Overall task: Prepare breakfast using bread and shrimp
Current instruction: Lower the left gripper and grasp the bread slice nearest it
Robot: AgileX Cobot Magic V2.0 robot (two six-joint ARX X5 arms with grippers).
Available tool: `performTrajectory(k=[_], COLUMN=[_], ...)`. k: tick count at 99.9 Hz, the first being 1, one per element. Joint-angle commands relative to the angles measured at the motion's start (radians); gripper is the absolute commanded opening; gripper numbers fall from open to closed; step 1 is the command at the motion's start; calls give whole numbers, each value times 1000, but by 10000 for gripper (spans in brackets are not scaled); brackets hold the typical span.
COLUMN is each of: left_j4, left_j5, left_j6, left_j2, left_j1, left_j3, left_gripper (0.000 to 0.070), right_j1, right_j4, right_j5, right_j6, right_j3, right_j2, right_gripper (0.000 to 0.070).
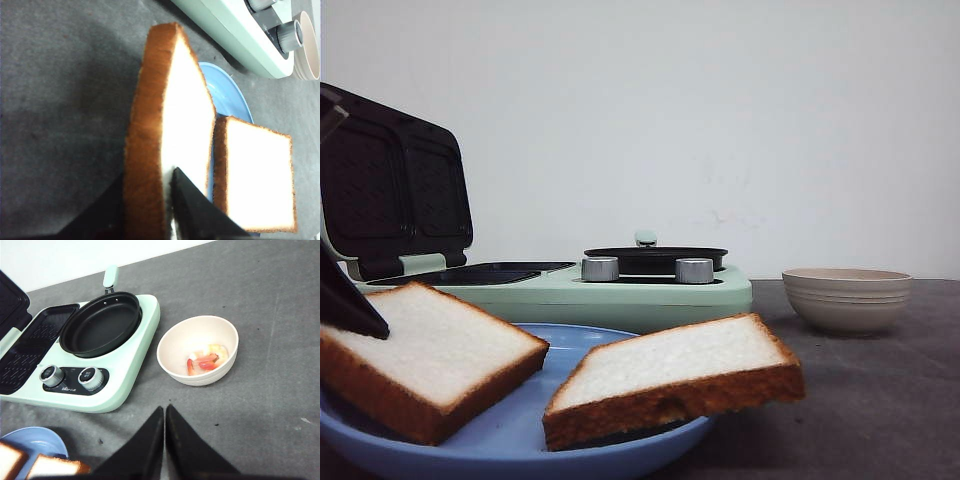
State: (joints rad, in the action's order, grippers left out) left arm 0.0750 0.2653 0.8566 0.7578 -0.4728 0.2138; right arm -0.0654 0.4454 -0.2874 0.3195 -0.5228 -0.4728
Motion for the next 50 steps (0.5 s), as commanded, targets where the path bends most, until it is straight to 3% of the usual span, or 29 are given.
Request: performTrajectory(k=[1, 28, 41, 50], left_j4=[-3, 18, 26, 36], left_j5=[5, 4, 0, -4], left_j6=[1, -29, -32, -32], left_j2=[5, 5, 5, 5], left_j1=[-6, -6, -6, -6], left_j3=[18, 18, 18, 18], left_gripper=[1, 7, 123, 161], right_j1=[-3, -3, -3, -3], right_j4=[-6, -6, -6, -6], right_j5=[-1, -1, -1, -1], right_j6=[10, 10, 10, 10], right_j3=[-16, -16, -16, -16], right_j2=[-2, -2, -2, -2], right_gripper=[0, 0, 0, 0])
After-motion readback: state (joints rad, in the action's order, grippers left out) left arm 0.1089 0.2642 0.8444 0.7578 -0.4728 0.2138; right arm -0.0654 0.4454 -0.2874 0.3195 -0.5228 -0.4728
